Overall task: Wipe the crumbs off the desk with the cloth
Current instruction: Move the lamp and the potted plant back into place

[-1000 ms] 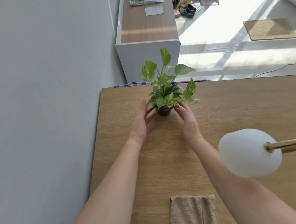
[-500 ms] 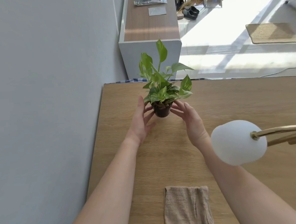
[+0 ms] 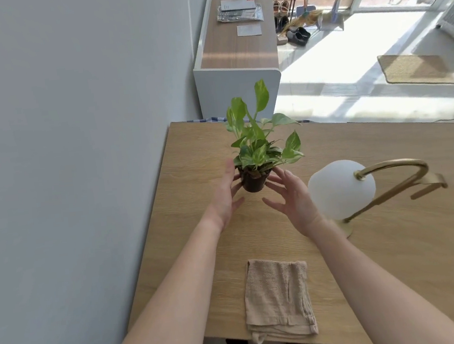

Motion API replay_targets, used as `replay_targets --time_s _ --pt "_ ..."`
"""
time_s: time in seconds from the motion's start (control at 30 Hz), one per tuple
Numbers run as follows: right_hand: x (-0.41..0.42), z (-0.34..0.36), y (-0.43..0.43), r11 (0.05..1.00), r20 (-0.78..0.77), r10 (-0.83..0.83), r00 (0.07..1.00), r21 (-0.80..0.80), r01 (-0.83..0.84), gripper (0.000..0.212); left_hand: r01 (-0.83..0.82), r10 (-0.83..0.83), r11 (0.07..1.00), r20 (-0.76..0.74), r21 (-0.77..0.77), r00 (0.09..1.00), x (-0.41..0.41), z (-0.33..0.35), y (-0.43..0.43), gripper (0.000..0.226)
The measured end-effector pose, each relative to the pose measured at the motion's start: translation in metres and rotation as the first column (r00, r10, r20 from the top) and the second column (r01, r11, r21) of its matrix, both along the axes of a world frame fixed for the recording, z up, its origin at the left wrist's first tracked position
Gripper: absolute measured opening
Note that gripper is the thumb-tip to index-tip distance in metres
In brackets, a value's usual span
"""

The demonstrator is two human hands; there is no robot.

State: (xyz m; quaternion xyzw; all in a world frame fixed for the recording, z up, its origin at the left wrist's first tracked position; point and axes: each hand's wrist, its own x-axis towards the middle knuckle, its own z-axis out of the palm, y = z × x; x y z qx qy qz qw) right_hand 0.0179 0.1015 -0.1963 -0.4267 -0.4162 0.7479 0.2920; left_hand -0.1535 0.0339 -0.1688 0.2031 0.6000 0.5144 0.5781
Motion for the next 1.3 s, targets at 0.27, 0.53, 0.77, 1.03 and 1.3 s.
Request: replay_targets --time_s 0.27,0.53,0.77,1.03,1.3 --pt "0.022 0.009 -0.024 1.0 0.015 0.016 1.0 -0.005 -0.016 0.085 0.016 -0.016 1.0 -0.036 0.011 0.999 0.015 0.006 -0.024 0.08" --pt "0.039 0.011 -0.048 0.999 0.078 0.026 0.997 -0.047 -0.023 0.04 -0.002 0.002 1.0 -0.048 -0.009 0.999 0.034 0.006 -0.055 0.08" --pt "0.048 0.003 -0.064 0.995 0.105 0.085 0.991 -0.065 -0.078 0.041 -0.036 0.033 0.998 -0.047 -0.051 0.998 0.043 0.002 -0.074 0.063" --pt "0.048 -0.003 -0.066 0.994 0.095 0.077 0.993 -0.088 -0.068 0.045 -0.045 0.042 0.996 -0.037 -0.082 0.998 0.047 -0.004 -0.075 0.046" --pt "0.046 -0.01 -0.06 0.992 0.122 0.065 0.99 -0.116 -0.051 0.056 -0.038 0.034 0.994 -0.041 -0.103 0.999 0.045 -0.01 -0.071 0.049"
